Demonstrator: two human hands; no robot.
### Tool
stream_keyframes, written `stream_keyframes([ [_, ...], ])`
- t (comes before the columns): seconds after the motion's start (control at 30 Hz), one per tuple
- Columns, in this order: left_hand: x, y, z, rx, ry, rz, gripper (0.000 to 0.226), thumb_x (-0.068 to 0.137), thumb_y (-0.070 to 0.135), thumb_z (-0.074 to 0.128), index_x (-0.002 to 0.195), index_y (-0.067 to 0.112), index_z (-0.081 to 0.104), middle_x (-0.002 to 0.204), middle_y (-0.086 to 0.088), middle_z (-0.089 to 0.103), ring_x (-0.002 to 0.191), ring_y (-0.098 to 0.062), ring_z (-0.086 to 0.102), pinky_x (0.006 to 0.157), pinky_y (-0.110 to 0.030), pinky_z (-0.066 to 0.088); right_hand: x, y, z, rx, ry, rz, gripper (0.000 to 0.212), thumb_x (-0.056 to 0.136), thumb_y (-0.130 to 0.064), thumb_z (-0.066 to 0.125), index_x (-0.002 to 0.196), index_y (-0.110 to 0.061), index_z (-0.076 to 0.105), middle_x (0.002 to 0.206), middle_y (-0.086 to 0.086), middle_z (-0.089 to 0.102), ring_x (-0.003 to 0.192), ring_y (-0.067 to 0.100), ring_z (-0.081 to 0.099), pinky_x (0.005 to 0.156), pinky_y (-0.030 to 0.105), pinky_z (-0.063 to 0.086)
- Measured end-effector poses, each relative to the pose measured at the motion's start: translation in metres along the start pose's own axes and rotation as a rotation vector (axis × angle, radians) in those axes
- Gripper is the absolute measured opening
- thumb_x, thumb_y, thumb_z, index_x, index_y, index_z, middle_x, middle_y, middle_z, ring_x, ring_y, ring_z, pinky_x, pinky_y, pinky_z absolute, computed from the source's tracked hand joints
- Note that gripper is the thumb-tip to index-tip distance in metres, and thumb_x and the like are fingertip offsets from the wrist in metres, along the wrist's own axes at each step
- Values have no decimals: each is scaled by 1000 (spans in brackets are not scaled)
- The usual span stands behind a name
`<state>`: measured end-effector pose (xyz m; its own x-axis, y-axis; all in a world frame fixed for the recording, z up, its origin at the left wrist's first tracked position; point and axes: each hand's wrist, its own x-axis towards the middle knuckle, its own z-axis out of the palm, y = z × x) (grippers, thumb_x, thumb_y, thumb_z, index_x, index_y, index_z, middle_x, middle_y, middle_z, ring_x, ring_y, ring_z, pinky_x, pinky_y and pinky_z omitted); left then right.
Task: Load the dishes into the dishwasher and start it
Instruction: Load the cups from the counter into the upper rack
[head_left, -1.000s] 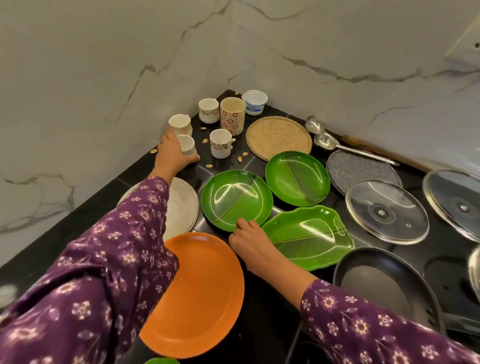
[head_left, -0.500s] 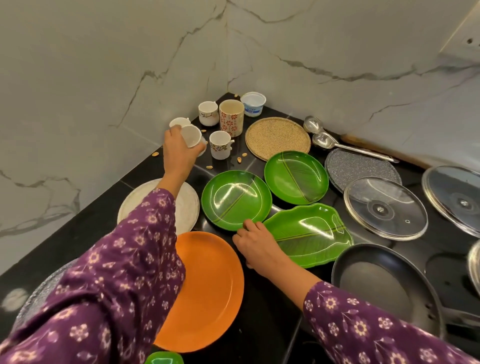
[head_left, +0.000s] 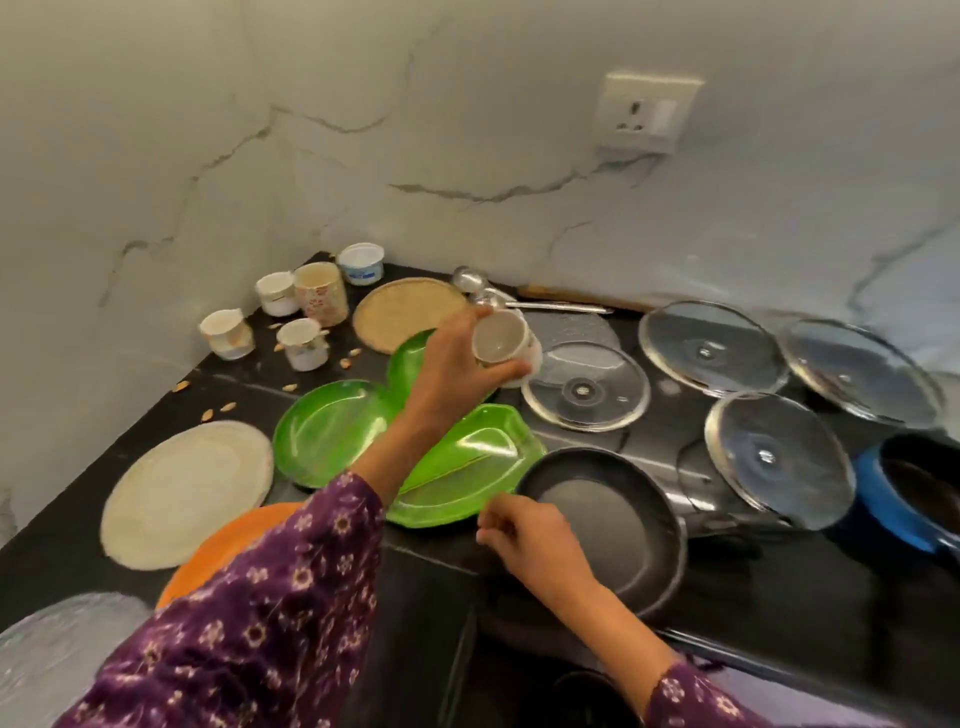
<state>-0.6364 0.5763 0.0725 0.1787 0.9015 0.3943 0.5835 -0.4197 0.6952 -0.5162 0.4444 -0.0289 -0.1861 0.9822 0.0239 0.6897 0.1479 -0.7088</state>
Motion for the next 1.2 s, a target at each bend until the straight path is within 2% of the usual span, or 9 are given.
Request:
stream_keyframes([
  [0.07,-5,40,34,-30,-87,97,69,64,36,86,120,7,58,114,-7,64,103,-18,57,87,-18,37,-36,31,-42,210,178,126,8,82,-13,70,84,-20,65,76,-11,67,70,-1,62,68,12,45],
  [0.17,-21,97,85,-116,-239,182,70,64,43,84,123,15,56,114,0,63,103,-12,57,88,-18,40,-90,75,-100,517,327,342,5,92,-8,59,90,-11,61,84,9,66,64,14,69,61,23,53],
  [0.33,-71,191,174,-261,-502,274,70,63,56,78,123,27,54,113,11,59,101,-5,56,87,-23,47,-176,129,-180,1089,461,592,39,101,-41,31,113,-14,56,107,17,67,77,29,70,64,33,57],
  [0.5,-133,284,258,-299,-729,411,72,63,60,76,124,31,51,116,15,57,102,0,52,84,-15,40,-265,171,-230,1577,561,452,75,92,-67,16,123,-13,57,98,21,68,71,27,68,61,32,57],
  [0.67,-194,350,329,-357,-917,476,79,62,59,78,129,33,45,123,17,52,107,6,48,87,-4,36,-352,215,-253,1718,818,324,69,90,-69,26,104,-20,72,78,7,66,51,14,61,47,23,51],
  [0.87,-255,393,409,-276,-1208,612,104,59,70,71,143,27,29,142,8,39,125,-5,41,100,-21,33,-469,276,-257,1563,1015,455,58,93,-59,32,103,-17,71,79,10,63,52,14,56,44,22,48],
  [1.03,-280,406,478,-129,-1200,928,56,89,52,57,134,21,46,135,0,49,121,-15,47,99,-28,38,-550,323,-241,1113,1141,952,37,94,-40,47,115,-11,57,97,18,63,72,22,61,55,32,54],
  [1.1,-286,409,504,-37,-1181,1122,45,93,43,54,129,17,52,129,-2,54,118,-18,49,99,-28,36,-571,342,-232,782,1084,1139,36,90,-33,59,114,-9,49,108,18,61,83,26,65,65,42,59],
  [1.2,-291,409,537,40,-1195,1376,38,94,35,54,122,10,59,123,-6,60,118,-21,51,109,-30,26,-590,367,-219,309,750,1291,56,78,-37,72,123,-16,46,115,10,55,99,28,59,80,41,54],
])
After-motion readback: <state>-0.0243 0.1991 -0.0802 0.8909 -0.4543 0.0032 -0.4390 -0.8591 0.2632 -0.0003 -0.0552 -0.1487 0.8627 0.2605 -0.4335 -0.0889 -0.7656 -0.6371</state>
